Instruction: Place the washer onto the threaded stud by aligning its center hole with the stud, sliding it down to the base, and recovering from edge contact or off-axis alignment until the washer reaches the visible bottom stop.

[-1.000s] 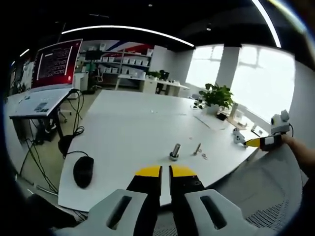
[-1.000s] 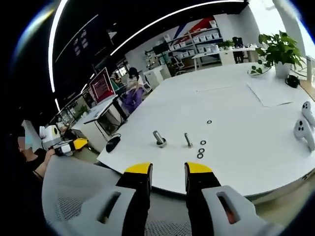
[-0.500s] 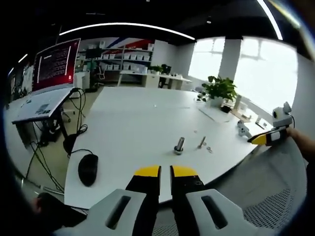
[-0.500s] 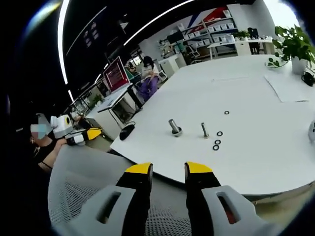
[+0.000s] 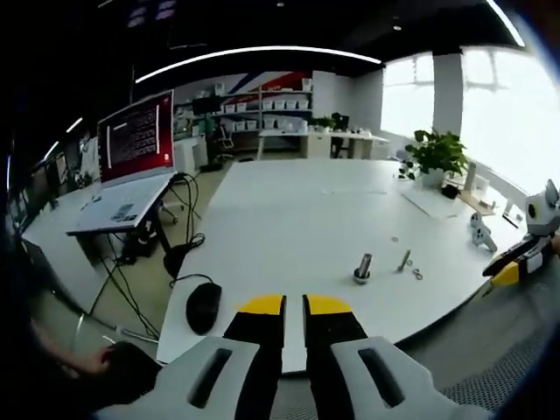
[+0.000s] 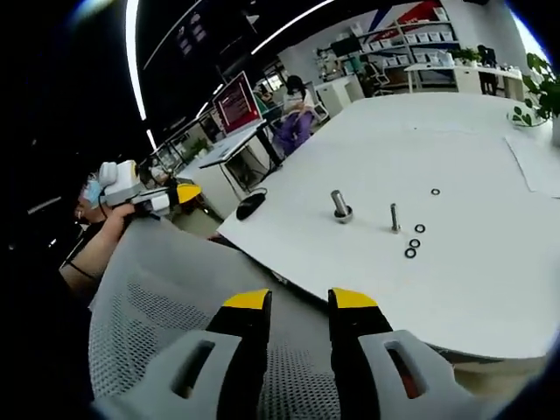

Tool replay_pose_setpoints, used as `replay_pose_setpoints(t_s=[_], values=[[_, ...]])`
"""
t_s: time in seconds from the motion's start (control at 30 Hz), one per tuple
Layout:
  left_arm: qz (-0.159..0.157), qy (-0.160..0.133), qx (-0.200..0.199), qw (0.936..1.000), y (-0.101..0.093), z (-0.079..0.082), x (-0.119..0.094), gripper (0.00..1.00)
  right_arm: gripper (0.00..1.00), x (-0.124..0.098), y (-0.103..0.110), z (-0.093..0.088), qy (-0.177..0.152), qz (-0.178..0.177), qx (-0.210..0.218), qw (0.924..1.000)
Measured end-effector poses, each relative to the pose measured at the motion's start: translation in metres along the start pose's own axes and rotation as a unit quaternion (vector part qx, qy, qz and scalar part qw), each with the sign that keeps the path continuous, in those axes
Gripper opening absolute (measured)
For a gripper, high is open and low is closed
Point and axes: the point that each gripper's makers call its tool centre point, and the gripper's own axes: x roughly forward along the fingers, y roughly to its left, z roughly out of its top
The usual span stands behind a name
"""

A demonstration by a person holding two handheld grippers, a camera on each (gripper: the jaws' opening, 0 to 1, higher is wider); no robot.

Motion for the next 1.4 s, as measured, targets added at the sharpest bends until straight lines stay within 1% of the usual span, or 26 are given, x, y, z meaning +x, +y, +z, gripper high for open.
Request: replay_pose_setpoints(t_s=[0.1, 0.23, 0.27, 0.3, 0.33, 0.37, 0.4, 0.43, 0.5, 0.53, 0.6, 0.67, 0.7, 0.77, 0.9, 0.93, 0.97, 1.0, 1.03, 1.07, 1.1, 1.13, 1.2, 1.23, 1.27, 1.4], values=[[0.023, 0.014, 0.019, 0.9995, -0.002, -0.003, -0.001, 0.06, 0.29, 0.0, 0.005, -0.002, 0.007, 0.016, -0.009, 0.9998], [0.041, 0.016, 0.001, 0.999, 0.006, -0.008, 0.004, 0.07, 0.29, 0.001, 0.015, -0.007, 0.028, 0.048, -0.03, 0.998], [0.047, 0.019, -0.001, 0.9987, 0.008, -0.011, 0.005, 0.07, 0.3, 0.002, 0.021, -0.007, 0.03, 0.068, -0.043, 0.9963], [0.064, 0.034, 0.019, 0.9972, 0.016, -0.016, 0.006, 0.07, 0.3, 0.002, 0.025, -0.007, 0.033, 0.08, -0.05, 0.9949], [0.072, 0.043, 0.034, 0.9959, 0.019, -0.018, 0.006, 0.07, 0.3, 0.002, 0.029, -0.006, 0.035, 0.097, -0.063, 0.9926], [0.071, 0.044, 0.035, 0.9959, 0.018, -0.018, 0.007, 0.06, 0.3, 0.002, 0.03, -0.006, 0.036, 0.103, -0.067, 0.9917], [0.065, 0.043, 0.031, 0.9965, 0.016, -0.019, 0.008, 0.06, 0.3, 0.002, 0.03, -0.005, 0.038, 0.122, -0.086, 0.9881], [0.065, 0.045, 0.033, 0.9963, 0.016, -0.02, 0.008, 0.06, 0.3, 0.002, 0.028, -0.004, 0.039, 0.123, -0.093, 0.9873], [0.071, 0.058, 0.045, 0.9948, 0.018, -0.025, 0.008, 0.06, 0.3, 0.003, 0.008, -0.002, 0.044, 0.11, -0.13, 0.9843], [0.074, 0.07, 0.052, 0.9934, 0.019, -0.028, 0.008, 0.06, 0.3, 0.004, -0.009, -0.003, 0.057, 0.098, -0.147, 0.9827], [0.071, 0.08, 0.059, 0.9925, 0.017, -0.032, 0.009, 0.06, 0.3, 0.008, -0.032, -0.004, 0.078, 0.095, -0.166, 0.9785], [0.067, 0.094, 0.065, 0.9912, 0.016, -0.036, 0.01, 0.06, 0.3, 0.013, -0.051, -0.004, 0.091, 0.091, -0.18, 0.9752], [0.065, 0.104, 0.072, 0.9899, 0.016, -0.04, 0.01, 0.06, 0.3, 0.016, -0.067, -0.007, 0.11, 0.086, -0.187, 0.9725], [0.064, 0.114, 0.075, 0.9886, 0.018, -0.044, 0.011, 0.06, 0.3, 0.024, -0.088, -0.006, 0.121, 0.079, -0.196, 0.9699], [0.063, 0.136, 0.082, 0.9852, 0.02, -0.052, 0.012, 0.06, 0.3, 0.045, -0.122, -0.008, 0.156, 0.07, -0.208, 0.9632], [0.063, 0.14, 0.081, 0.9849, 0.021, -0.053, 0.012, 0.06, 0.3, 0.05, -0.127, -0.008, 0.16, 0.068, -0.212, 0.9617], [0.061, 0.157, 0.053, 0.9842, 0.019, -0.061, 0.011, 0.06, 0.3, 0.056, -0.135, -0.007, 0.166, 0.059, -0.215, 0.9607], [0.057, 0.167, 0.041, 0.9833, 0.017, -0.065, 0.01, 0.06, 0.3, 0.061, -0.141, -0.005, 0.165, 0.047, -0.216, 0.9612], [0.054, 0.17, 0.055, 0.9824, 0.018, -0.066, 0.011, 0.06, 0.3, 0.064, -0.144, -0.003, 0.161, 0.041, -0.217, 0.9621], [0.053, 0.178, 0.081, 0.9793, 0.02, -0.069, 0.01, 0.06, 0.3, 0.07, -0.147, -0.003, 0.165, 0.038, -0.219, 0.9608], [0.055, 0.187, 0.089, 0.9768, 0.023, -0.072, 0.01, 0.06, 0.29, 0.073, -0.148, -0.003, 0.171, 0.04, -0.222, 0.9589], [0.057, 0.192, 0.079, 0.9765, 0.023, -0.074, 0.011, 0.06, 0.29, 0.079, -0.15, -0.003, 0.177, 0.04, -0.226, 0.9571], [0.054, 0.189, 0.071, 0.978, 0.023, -0.072, 0.014, 0.06, 0.29, 0.085, -0.152, -0.004, 0.186, 0.041, -0.234, 0.9532], [0.054, 0.187, 0.066, 0.9787, 0.023, -0.072, 0.014, 0.06, 0.29, 0.09, -0.154, -0.004, 0.195, 0.043, -0.242, 0.9495], [0.056, 0.186, 0.057, 0.9793, 0.025, -0.072, 0.014, 0.05, 0.28, 0.094, -0.155, -0.005, 0.206, 0.045, -0.256, 0.9433], [0.064, 0.182, 0.057, 0.9796, 0.027, -0.072, 0.014, 0.01, 0.28, 0.103, -0.16, -0.009, 0.235, 0.044, -0.278, 0.9302]])
